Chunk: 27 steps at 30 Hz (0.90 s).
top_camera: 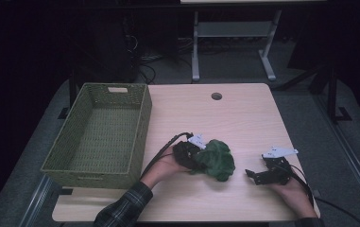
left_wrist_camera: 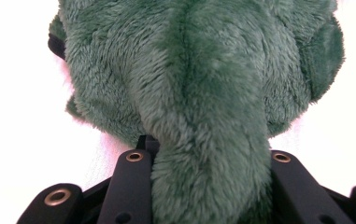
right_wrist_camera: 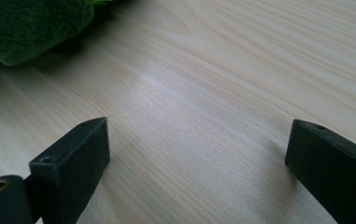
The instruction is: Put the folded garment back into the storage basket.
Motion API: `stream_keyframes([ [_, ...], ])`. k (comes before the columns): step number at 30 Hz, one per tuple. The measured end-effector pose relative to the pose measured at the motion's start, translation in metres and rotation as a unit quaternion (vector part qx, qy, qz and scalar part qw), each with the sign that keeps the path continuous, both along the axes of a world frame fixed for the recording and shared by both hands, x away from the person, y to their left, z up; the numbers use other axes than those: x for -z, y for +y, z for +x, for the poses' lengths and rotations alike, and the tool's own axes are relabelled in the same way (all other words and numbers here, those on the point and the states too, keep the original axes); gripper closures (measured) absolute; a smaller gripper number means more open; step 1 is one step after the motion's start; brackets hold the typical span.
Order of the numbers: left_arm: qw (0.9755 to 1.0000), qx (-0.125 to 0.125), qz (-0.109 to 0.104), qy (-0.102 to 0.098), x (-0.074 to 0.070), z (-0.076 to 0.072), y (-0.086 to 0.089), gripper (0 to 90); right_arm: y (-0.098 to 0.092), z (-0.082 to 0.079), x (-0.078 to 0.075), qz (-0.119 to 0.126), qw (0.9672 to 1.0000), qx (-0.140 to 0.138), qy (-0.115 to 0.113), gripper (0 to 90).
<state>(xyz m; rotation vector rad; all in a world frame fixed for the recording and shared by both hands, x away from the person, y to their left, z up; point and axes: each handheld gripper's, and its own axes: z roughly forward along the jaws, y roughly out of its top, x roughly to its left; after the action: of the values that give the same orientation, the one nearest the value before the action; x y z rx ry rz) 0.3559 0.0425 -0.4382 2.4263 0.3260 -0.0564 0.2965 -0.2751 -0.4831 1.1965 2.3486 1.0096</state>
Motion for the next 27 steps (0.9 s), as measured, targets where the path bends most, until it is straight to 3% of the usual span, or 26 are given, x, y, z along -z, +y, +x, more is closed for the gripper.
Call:
stream_keyframes([
  [5, 0.9999, -0.004, -0.010, 0.002, -0.011, -0.001, 0.003, 66.2, 0.000, 0.000, 0.000, 0.000, 1.0000, 0.000, 0.000, 6.2],
  [14, 0.9997, -0.021, -0.007, 0.007, -0.036, -0.002, 0.013, 65.9, 0.000, 0.000, 0.000, 0.001, 1.0000, 0.001, 0.000, 6.2],
  [21, 0.9993, -0.036, -0.013, -0.003, -0.062, -0.001, 0.028, 66.0, 0.000, 0.000, 0.000, 0.001, 1.0000, 0.000, 0.000, 6.2],
  [27, 0.9979, -0.056, -0.032, -0.011, -0.083, 0.001, 0.049, 65.9, 0.000, 0.000, 0.000, 0.000, 1.0000, 0.000, 0.000, 6.2],
])
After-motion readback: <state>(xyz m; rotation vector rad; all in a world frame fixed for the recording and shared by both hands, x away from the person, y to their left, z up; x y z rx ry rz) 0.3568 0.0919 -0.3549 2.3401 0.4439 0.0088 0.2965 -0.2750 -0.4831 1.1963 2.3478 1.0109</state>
